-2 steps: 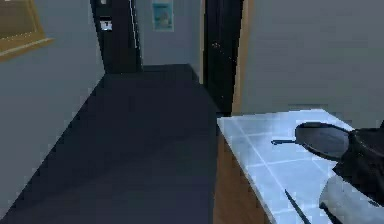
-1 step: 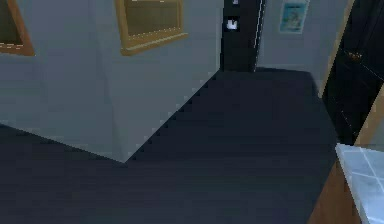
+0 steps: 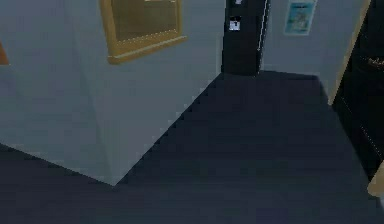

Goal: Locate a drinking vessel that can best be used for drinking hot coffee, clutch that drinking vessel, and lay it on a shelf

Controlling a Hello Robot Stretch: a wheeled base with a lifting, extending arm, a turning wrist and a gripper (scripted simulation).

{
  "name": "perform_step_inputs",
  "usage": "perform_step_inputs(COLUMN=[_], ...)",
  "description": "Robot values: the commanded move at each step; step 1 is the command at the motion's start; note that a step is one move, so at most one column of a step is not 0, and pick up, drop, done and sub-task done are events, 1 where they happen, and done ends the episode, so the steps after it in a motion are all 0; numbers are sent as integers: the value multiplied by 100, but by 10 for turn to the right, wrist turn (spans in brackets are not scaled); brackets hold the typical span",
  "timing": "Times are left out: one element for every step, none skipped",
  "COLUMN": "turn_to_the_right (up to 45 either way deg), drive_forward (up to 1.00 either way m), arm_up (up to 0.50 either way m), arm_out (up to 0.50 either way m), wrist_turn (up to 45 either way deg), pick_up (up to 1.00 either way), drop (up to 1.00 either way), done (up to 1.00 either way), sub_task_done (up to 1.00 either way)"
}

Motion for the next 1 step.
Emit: perform_step_inputs(turn_to_the_right=[-450], drive_forward=[0], arm_up=[0], arm_out=[0], wrist_turn=[0], pick_up=[0], drop=[0], done=[0], sub_task_done=[0])
